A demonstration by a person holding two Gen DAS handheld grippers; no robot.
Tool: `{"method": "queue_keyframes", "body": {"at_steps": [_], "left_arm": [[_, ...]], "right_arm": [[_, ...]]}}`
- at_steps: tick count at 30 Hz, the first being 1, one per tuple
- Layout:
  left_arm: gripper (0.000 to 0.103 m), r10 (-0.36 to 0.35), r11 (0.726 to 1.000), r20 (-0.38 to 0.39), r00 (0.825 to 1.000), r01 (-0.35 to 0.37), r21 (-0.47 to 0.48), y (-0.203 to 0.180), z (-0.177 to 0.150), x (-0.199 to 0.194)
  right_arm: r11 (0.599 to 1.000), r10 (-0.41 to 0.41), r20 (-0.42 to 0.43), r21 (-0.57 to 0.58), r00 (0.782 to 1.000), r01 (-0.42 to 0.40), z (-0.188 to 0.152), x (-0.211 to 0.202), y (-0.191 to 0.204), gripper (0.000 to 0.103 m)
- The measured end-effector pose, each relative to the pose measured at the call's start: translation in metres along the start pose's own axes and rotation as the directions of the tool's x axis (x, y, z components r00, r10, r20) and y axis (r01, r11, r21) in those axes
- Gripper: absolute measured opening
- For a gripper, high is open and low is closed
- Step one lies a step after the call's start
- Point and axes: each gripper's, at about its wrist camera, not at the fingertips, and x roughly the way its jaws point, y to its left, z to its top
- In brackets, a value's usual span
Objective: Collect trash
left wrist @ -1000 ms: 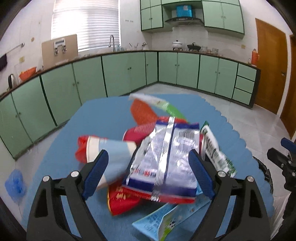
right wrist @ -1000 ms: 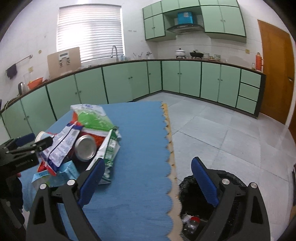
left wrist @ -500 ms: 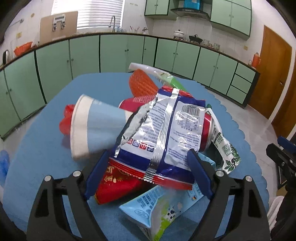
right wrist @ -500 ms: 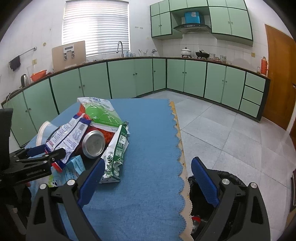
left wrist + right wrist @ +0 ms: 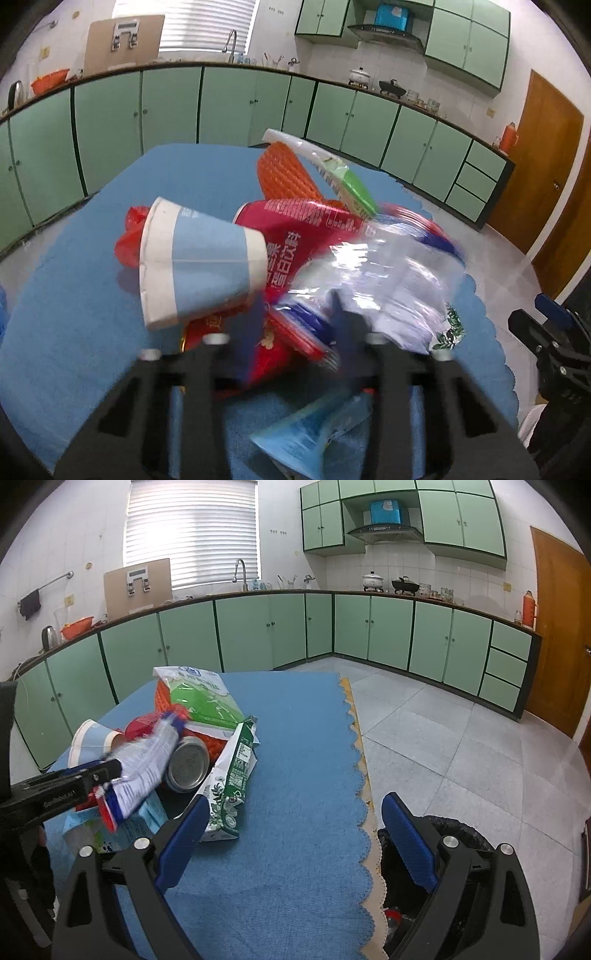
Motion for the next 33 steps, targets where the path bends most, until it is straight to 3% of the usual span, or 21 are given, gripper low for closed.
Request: {"method": "queue_keyframes", "body": {"at_steps": [2, 7, 10, 13, 17, 21, 27, 33], "left_arm": [[0.014, -0.005, 1.0, 0.008, 1.0, 0.005, 0.005, -0.004, 0.001, -0.002], [0.011, -0.015, 1.0, 0.013, 1.0, 0.015, 0.016, -0.009, 0.0, -0.004], [0.019, -0.015, 1.0, 0.015, 1.0, 0.015, 0.019, -0.01, 0.001, -0.007], [0.049, -0.013, 0.999, 0.035, 0.999, 0.011, 0.04, -0.016, 0.003, -0.015], [0.064, -0.038, 0.995, 0.068, 0.997, 0.032, 0.091, -0.033, 0.003, -0.026], [0.068, -0.088, 0.984, 0.057, 0.994, 0.078, 0.158, -0.06, -0.007, -0.027], [0.078, -0.075, 0.953, 0.053, 0.996, 0.056, 0.298, -0.094, -0.027, -0.023], [0.083, -0.04, 0.966, 0.041, 0.998, 0.028, 0.259, -0.077, -0.032, -0.022]], "right_arm": [[1.0, 0.0, 0.0, -0.001, 1.0, 0.0, 0.0, 0.0, 0.0, 0.092], [1.0, 0.002, 0.003, 0.0, 1.0, -0.002, 0.0, 0.0, 0.0, 0.092], [1.0, 0.0, 0.004, 0.001, 1.0, 0.0, 0.0, -0.001, -0.002, 0.092], [1.0, -0.004, 0.008, 0.008, 1.0, 0.004, 0.001, -0.002, -0.004, 0.092], [1.0, -0.016, 0.017, 0.011, 1.0, 0.016, 0.003, -0.005, -0.009, 0.092], [0.999, -0.042, 0.023, 0.028, 0.999, 0.041, 0.003, -0.011, -0.02, 0.092], [0.996, -0.067, 0.022, 0.065, 0.998, 0.065, 0.0, -0.016, -0.036, 0.092], [0.996, -0.051, 0.019, 0.073, 0.999, 0.049, -0.003, -0.014, -0.036, 0.092]]}}
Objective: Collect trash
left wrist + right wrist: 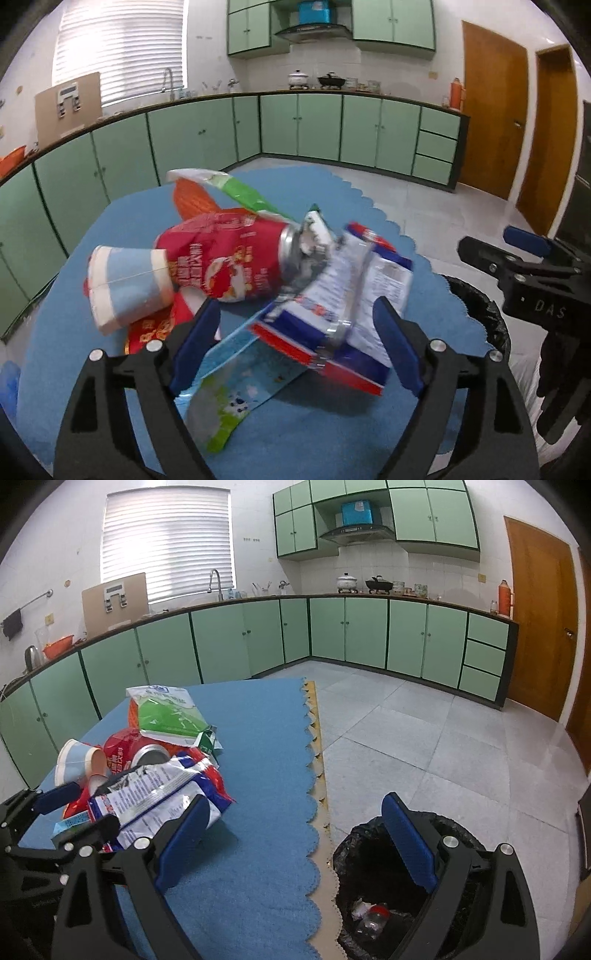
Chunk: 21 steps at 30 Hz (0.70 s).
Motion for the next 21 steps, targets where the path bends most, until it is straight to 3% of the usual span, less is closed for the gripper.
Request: {"method": "queue_keyframes", "body": {"at_steps": [2, 8, 15, 17, 21], "left_arm": [[0.083, 0.003, 1.0, -0.009, 1.0, -0.004, -0.019, 0.009, -0.002, -0.001], [0.083, -0.089, 0.991, -0.069, 0.994, 0.082, -0.103, 0.02, -0.006, 0.012], [0.079, -0.109, 0.992, -0.045, 0.993, 0.106, -0.07, 0.013, -0.007, 0.007], [0.07, -0.111, 0.992, -0.047, 0.993, 0.108, -0.059, 0.01, -0.007, 0.005], [0.069, -0.091, 0.995, -0.07, 0.993, 0.089, -0.044, 0.009, -0.011, 0.007]], "right_arm": [[1.0, 0.012, -0.004, -0.003, 1.0, -0.012, -0.001, 0.001, 0.002, 0.092], [1.0, 0.02, -0.019, -0.009, 1.0, -0.02, -0.006, 0.004, 0.003, 0.092], [1.0, 0.014, -0.039, -0.008, 0.999, -0.015, -0.008, 0.008, 0.0, 0.092], [1.0, 0.011, -0.041, -0.007, 0.999, -0.012, -0.009, 0.008, -0.002, 0.092], [1.0, 0.006, -0.041, -0.002, 0.999, -0.007, -0.009, 0.006, -0.004, 0.092]]}}
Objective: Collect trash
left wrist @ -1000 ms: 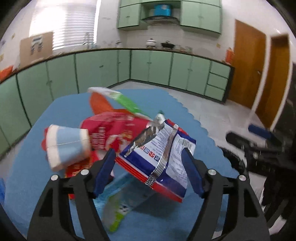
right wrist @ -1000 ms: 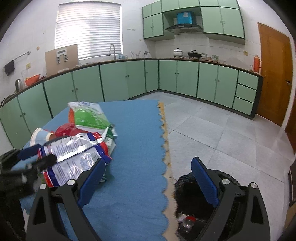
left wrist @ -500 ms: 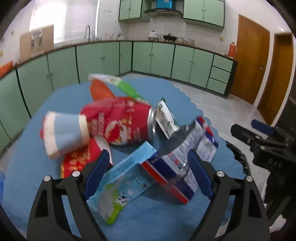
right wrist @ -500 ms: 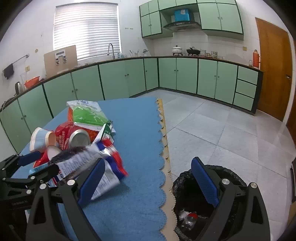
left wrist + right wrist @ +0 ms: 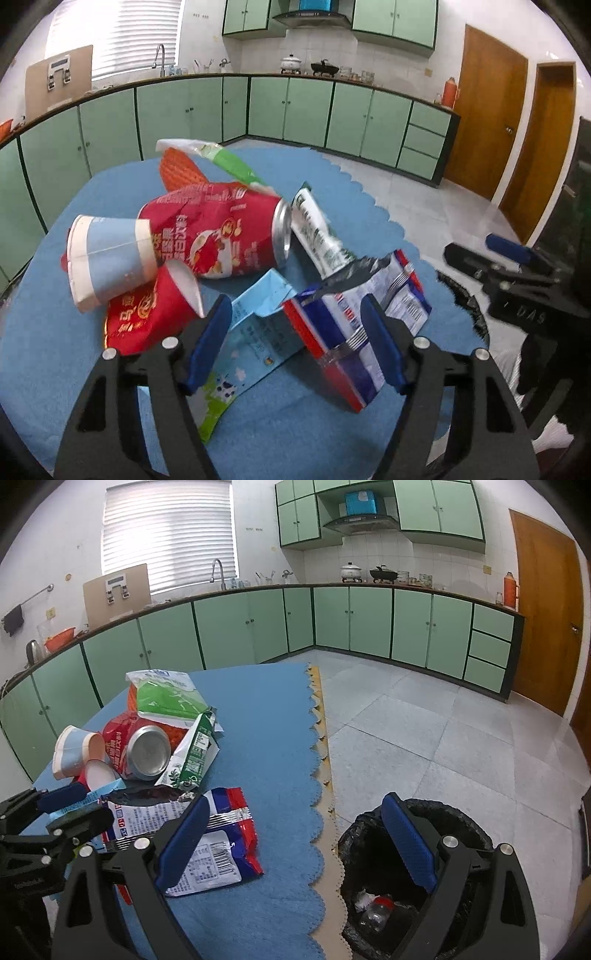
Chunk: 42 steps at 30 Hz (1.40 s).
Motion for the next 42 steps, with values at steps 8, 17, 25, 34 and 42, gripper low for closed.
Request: {"method": "queue_keyframes", "body": {"at_steps": [8, 17, 25, 34, 42], "left_arm": [[0.07, 0.111, 0.994, -0.002, 0.994, -0.111, 0.01, 0.026, -0.019, -0.015], [0.072, 0.187, 0.982, -0.015, 0.982, -0.187, -0.036, 0.05, -0.022, -0.016], [0.071, 0.168, 0.982, -0.058, 0.984, -0.172, -0.081, 0.062, -0.032, -0.011], [0.036, 0.118, 0.986, -0.055, 0.992, -0.123, -0.116, 0.057, -0.038, -0.017], [0.06, 0.033, 0.998, -0.054, 0.998, -0.035, -0.043, 0.042, -0.037, -0.005]], "right_arm": [[1.0, 0.014, 0.0, 0.001, 1.0, -0.014, -0.002, 0.0, 0.002, 0.092], [1.0, 0.024, -0.006, -0.01, 1.0, -0.025, -0.002, 0.001, 0.008, 0.092], [0.999, 0.036, -0.01, -0.025, 0.999, -0.037, -0.001, 0.002, 0.015, 0.092], [0.998, 0.044, -0.019, -0.034, 0.999, -0.045, -0.003, 0.004, 0.02, 0.092], [0.998, 0.044, -0.035, -0.036, 0.998, -0.045, -0.005, 0.008, 0.02, 0.092]]}}
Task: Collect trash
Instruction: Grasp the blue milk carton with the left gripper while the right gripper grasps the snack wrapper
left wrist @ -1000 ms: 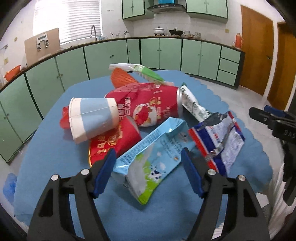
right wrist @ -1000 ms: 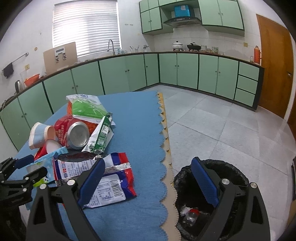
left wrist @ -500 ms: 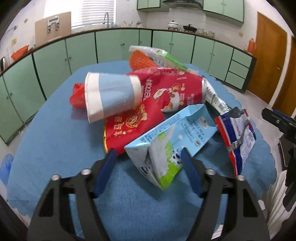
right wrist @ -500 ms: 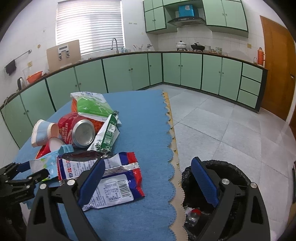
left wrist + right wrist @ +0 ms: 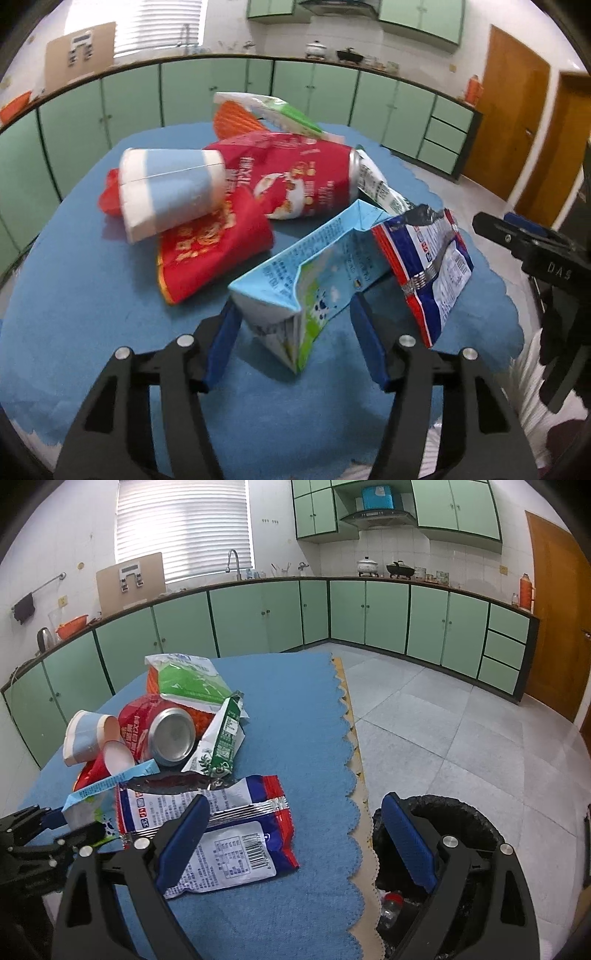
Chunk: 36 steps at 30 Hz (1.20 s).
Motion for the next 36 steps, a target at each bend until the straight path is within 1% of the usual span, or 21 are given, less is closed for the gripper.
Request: {"method": "queue_keyframes", "body": {"at_steps": [2, 7, 8, 10, 11, 13, 16, 19, 23, 25, 27, 30, 35, 36], "left_arm": [[0.061, 0.0, 1.0, -0.005, 1.0, 0.001, 0.027, -0.002, 0.003, 0.008], [0.06, -0.043, 0.998, -0.008, 0.999, 0.043, 0.053, -0.003, 0.008, 0.02], [0.054, -0.051, 0.997, -0.009, 0.999, 0.052, 0.052, -0.003, 0.008, 0.021], [0.046, -0.074, 0.996, -0.012, 0.997, 0.075, 0.042, -0.003, 0.008, 0.023], [0.038, -0.08, 0.996, -0.008, 0.997, 0.08, 0.041, -0.004, 0.008, 0.021], [0.033, -0.083, 0.995, 0.0, 0.997, 0.083, 0.047, -0.005, 0.004, 0.017], [0.033, -0.065, 0.997, 0.016, 0.998, 0.064, 0.038, -0.007, 0.002, 0.012], [0.033, -0.037, 0.999, 0.059, 0.998, 0.037, 0.004, -0.005, 0.001, 0.001], [0.033, 0.023, 0.999, 0.091, 0.996, -0.025, 0.021, -0.012, -0.005, -0.009], [0.033, 0.042, 0.999, 0.096, 0.995, -0.045, 0.026, -0.015, -0.004, -0.011], [0.033, 0.044, 0.999, 0.099, 0.994, -0.046, 0.019, -0.018, -0.002, -0.014], [0.033, 0.048, 0.999, 0.098, 0.994, -0.05, 0.02, -0.021, 0.0, -0.016], [0.033, 0.059, 0.998, 0.08, 0.995, -0.061, 0.022, -0.023, 0.003, -0.011], [0.033, 0.061, 0.998, 0.077, 0.995, -0.063, 0.02, -0.023, 0.003, -0.01]], "right_arm": [[1.0, -0.003, 0.0, 0.003, 1.0, 0.003, 0.0, 0.0, -0.001, 0.092], [1.0, -0.011, 0.001, 0.009, 1.0, 0.011, 0.001, 0.001, -0.004, 0.092], [1.0, -0.012, 0.0, 0.011, 1.0, 0.012, 0.001, 0.001, -0.004, 0.092], [1.0, -0.012, -0.002, 0.012, 1.0, 0.012, 0.001, 0.002, -0.004, 0.092], [1.0, -0.012, -0.003, 0.012, 1.0, 0.012, 0.0, 0.002, -0.004, 0.092], [1.0, -0.01, -0.004, 0.011, 1.0, 0.01, 0.0, 0.002, -0.004, 0.092], [1.0, -0.003, -0.002, 0.008, 1.0, 0.003, 0.0, 0.002, -0.003, 0.092], [1.0, 0.005, -0.008, -0.005, 1.0, -0.005, -0.001, 0.002, -0.001, 0.092], [1.0, 0.022, -0.034, 0.011, 0.999, -0.021, -0.004, 0.006, -0.003, 0.092], [0.999, 0.036, -0.054, 0.024, 0.998, -0.034, -0.007, 0.01, -0.006, 0.091], [0.998, 0.049, -0.068, 0.036, 0.996, -0.046, -0.009, 0.013, -0.01, 0.089], [0.993, 0.103, -0.094, 0.067, 0.99, -0.097, -0.009, 0.019, -0.016, 0.085], [0.985, 0.166, -0.138, 0.072, 0.976, -0.158, -0.011, 0.032, -0.017, 0.083], [0.983, 0.177, -0.143, 0.078, 0.974, -0.167, -0.012, 0.034, -0.017, 0.081]]}}
